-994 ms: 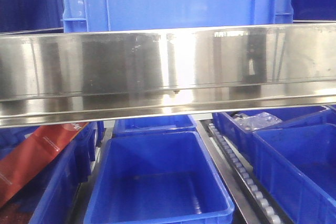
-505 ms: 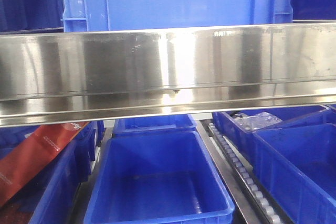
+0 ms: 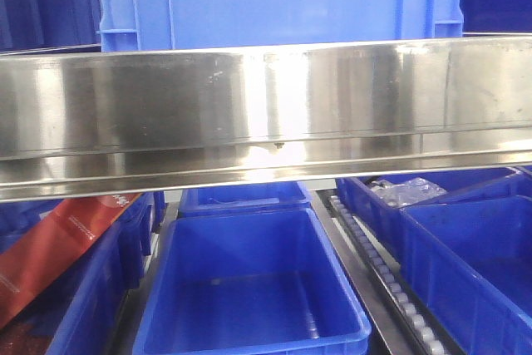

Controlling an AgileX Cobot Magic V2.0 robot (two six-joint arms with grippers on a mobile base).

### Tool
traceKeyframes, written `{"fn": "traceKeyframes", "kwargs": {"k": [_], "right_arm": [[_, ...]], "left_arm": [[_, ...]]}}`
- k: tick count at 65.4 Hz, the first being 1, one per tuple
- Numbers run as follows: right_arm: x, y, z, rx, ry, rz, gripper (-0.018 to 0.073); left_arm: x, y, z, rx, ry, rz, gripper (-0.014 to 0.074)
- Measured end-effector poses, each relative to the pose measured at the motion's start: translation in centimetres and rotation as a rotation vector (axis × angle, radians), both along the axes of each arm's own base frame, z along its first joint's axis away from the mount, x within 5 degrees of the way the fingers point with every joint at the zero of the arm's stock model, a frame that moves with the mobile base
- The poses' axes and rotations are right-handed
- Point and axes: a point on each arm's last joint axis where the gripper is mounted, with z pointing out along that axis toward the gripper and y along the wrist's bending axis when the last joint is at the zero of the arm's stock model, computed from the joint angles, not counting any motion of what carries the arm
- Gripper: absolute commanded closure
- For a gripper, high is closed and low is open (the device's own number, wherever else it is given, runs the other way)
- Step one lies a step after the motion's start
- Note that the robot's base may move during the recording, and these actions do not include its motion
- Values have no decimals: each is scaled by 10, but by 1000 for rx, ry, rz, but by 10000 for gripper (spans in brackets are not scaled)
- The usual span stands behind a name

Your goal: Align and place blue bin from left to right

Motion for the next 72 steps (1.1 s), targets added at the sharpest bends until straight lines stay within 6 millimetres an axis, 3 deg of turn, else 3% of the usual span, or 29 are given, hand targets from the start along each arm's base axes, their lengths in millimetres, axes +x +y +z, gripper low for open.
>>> {"fn": "traceKeyframes", "kwargs": {"k": [14, 25, 72], "right_arm": [[-29, -5, -26, 11, -64, 0, 648], [-33, -5, -32, 12, -73, 0, 648], [-33, -5, -32, 12, -75, 0, 648]], "left_arm": [[-26, 11, -25, -17, -61, 4, 574], [-36, 16, -28, -30, -93, 6, 574], [-38, 16, -29, -9, -99, 8, 574]]}}
